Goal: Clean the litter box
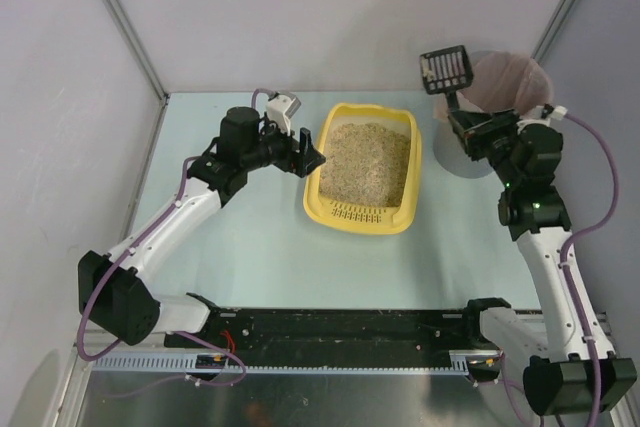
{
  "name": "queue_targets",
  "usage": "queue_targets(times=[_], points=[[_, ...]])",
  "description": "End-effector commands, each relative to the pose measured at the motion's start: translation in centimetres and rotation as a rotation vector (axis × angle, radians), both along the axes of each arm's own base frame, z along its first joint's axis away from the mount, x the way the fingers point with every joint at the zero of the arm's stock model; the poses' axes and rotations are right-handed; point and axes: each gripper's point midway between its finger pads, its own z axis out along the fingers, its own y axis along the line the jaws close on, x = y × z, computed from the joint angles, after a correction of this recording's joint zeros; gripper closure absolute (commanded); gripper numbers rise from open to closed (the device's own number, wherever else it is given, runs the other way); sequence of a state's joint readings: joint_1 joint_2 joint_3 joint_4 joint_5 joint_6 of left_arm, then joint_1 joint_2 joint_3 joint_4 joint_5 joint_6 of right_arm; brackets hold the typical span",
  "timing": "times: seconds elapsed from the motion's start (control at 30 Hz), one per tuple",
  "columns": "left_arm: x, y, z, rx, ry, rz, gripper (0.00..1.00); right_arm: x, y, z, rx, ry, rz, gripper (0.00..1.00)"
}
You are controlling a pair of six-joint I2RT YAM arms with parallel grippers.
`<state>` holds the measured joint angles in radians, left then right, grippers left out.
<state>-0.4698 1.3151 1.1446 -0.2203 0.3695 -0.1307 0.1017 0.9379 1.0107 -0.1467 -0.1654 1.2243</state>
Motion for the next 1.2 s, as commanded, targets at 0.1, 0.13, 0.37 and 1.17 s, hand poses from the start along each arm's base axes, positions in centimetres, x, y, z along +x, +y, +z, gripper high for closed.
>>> queue_targets(times=[0.1, 0.13, 0.37, 1.17], points=[[0.0, 0.1, 1.3, -0.018, -0.044, 0.0, 0.17, 0.2, -6.3, 3.8, -0.053, -0.106, -0.138, 1.0], [0.0, 0.1, 1.3, -0.018, -0.042, -0.001, 0.17, 0.3, -7.6, 3.8, -0.067, -0.109, -0.17, 1.0], [0.1, 0.1, 1.0, -0.012, -0.04, 0.001, 0.17, 0.3, -14.0, 3.2, -0.324, -0.06, -0.337, 1.0], [-0.2, 0.4, 2.3, -0.022, -0.077, 0.006, 0.17, 3.7, -17.4, -0.5, -1.37, 0.295, -0.121, 1.0]])
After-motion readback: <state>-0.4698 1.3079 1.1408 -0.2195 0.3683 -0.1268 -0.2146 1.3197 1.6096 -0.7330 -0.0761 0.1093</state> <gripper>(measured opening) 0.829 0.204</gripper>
